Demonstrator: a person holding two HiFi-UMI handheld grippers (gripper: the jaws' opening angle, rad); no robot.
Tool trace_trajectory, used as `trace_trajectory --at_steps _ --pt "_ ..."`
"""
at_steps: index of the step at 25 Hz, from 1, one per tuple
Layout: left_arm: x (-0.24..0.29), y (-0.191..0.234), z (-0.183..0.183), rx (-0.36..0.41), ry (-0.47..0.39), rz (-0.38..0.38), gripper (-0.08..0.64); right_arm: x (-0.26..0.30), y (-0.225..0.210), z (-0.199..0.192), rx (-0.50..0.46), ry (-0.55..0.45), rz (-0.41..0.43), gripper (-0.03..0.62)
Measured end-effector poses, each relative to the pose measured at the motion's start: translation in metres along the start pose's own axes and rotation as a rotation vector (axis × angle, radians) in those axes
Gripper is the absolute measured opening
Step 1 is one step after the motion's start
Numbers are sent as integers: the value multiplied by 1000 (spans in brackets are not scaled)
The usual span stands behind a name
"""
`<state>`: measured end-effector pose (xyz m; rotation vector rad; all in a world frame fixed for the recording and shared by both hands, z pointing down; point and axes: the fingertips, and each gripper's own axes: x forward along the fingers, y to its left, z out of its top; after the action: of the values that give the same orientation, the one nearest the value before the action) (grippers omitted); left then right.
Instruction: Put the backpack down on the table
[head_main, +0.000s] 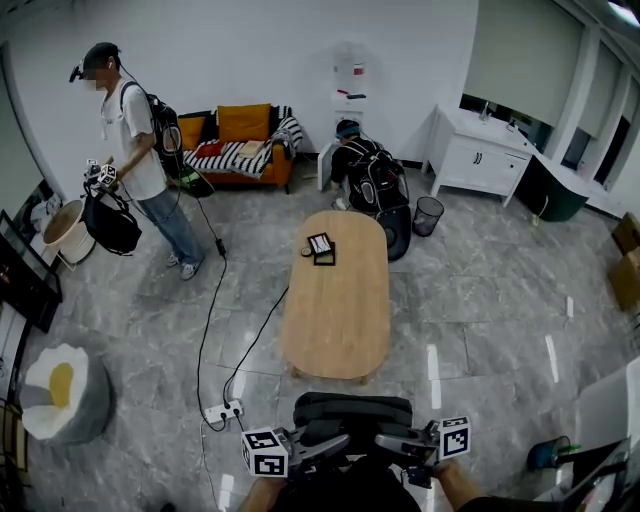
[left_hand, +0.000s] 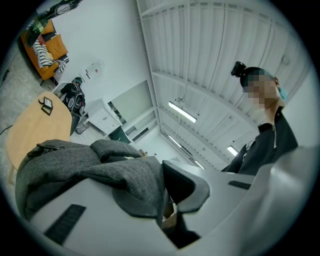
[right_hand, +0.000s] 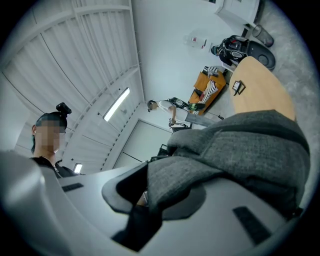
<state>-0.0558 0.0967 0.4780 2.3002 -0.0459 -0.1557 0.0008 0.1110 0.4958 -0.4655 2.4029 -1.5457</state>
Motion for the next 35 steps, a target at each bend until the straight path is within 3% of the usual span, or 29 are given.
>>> trace_trajectory --at_steps 10,20,35 --pt "-6 9 23 29 -29 -3 48 17 -1 23 1 9 15 94" --pt "2 48 44 1 -2 32 48 28 -33 47 55 21 12 94" --pt "40 148 134 -43 -14 97 48 56 -101 167 97 56 54 94"
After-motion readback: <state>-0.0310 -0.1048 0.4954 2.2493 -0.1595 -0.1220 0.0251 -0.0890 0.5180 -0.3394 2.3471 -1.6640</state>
